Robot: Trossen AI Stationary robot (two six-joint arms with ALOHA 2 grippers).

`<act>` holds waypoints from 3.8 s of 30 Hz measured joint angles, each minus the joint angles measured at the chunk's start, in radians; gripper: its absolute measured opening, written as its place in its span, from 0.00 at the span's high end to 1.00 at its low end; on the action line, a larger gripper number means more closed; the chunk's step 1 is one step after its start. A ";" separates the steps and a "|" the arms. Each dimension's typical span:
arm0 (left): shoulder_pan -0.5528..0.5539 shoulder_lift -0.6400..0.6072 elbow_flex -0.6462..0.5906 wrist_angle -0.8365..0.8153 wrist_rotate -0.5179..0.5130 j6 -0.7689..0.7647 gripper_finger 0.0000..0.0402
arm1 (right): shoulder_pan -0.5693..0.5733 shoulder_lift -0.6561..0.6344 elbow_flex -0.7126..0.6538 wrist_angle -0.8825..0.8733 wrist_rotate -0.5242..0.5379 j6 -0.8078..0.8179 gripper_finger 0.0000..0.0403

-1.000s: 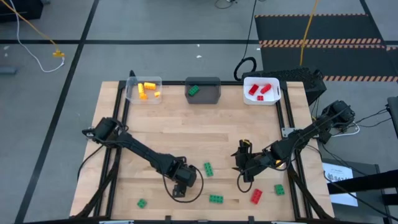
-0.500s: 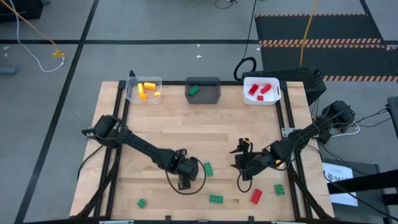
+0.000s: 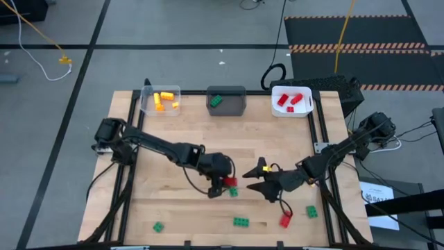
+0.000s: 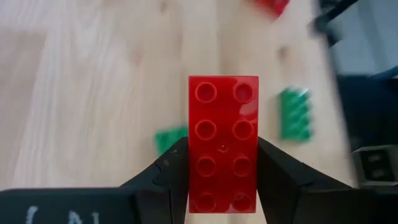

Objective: Sort & place blocks by color
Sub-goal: Put the left 8 stud red game piece into the white bin, then put the left 8 stud green game piece into the gray bin

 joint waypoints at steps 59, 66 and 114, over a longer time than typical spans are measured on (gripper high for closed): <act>0.171 -0.264 0.002 -0.279 -0.292 0.135 0.38 | -0.310 -0.017 0.001 -0.172 0.547 0.054 0.81; 0.151 -0.244 0.002 -0.288 -0.324 0.136 0.38 | -0.648 -0.194 0.001 -0.396 0.387 0.249 0.81; -0.067 0.109 0.002 0.084 -0.184 0.699 0.38 | -0.931 -0.236 0.000 -0.546 -0.318 0.721 0.40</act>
